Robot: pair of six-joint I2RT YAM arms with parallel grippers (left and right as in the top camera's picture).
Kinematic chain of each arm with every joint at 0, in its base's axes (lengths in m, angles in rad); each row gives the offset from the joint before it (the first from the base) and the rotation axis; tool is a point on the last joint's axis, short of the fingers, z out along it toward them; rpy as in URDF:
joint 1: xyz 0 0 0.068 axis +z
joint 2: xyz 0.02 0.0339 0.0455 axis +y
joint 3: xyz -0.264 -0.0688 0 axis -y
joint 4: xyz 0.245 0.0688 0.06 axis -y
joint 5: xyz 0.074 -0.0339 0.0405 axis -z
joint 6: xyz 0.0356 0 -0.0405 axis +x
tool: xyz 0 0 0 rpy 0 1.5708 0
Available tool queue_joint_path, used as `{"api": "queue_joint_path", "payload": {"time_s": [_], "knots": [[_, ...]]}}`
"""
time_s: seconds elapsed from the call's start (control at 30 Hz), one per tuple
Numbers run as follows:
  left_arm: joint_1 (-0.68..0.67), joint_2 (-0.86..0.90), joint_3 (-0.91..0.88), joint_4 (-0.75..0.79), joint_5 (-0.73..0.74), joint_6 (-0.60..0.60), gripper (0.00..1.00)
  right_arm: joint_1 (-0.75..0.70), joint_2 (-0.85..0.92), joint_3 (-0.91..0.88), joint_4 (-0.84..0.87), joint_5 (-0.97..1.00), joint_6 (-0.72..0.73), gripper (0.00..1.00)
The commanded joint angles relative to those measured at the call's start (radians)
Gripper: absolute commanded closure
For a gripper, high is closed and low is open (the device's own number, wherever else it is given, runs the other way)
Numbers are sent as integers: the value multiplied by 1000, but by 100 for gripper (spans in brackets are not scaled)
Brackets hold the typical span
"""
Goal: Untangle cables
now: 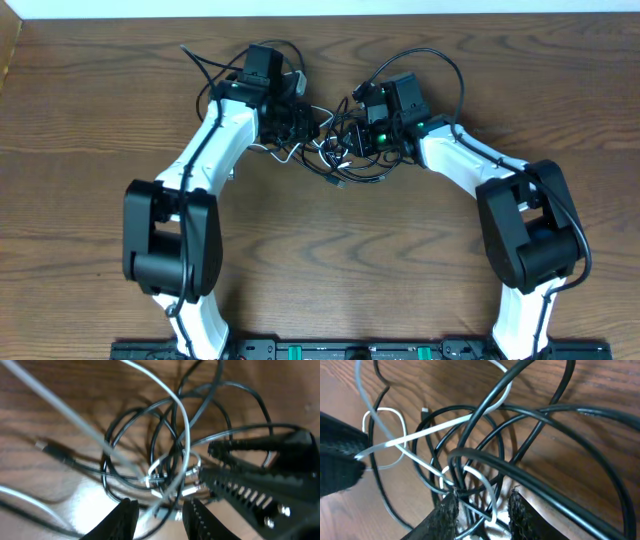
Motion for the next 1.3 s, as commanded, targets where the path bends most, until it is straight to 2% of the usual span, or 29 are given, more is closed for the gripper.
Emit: {"api": "queue_joint_path", "payload": {"time_s": [0.0, 0.4, 0.5, 1.0, 1.07, 1.27], "knots": [[2, 48, 19, 31, 13, -43, 66, 8, 27, 10, 22, 15, -5, 71], [2, 82, 19, 80, 12, -50, 66, 19, 88, 10, 83, -33, -21, 78], [2, 82, 19, 84, 12, -50, 66, 19, 88, 10, 96, -45, -23, 99], [-39, 82, 19, 164, 12, -11, 65, 5, 22, 10, 35, -108, -34, 99], [-36, 82, 19, 177, 12, -66, 66, -2, 19, 10, 18, -113, -33, 99], [-30, 82, 19, 180, 13, -446, 64, -15, 19, 10, 10, -105, 4, 99]]}}
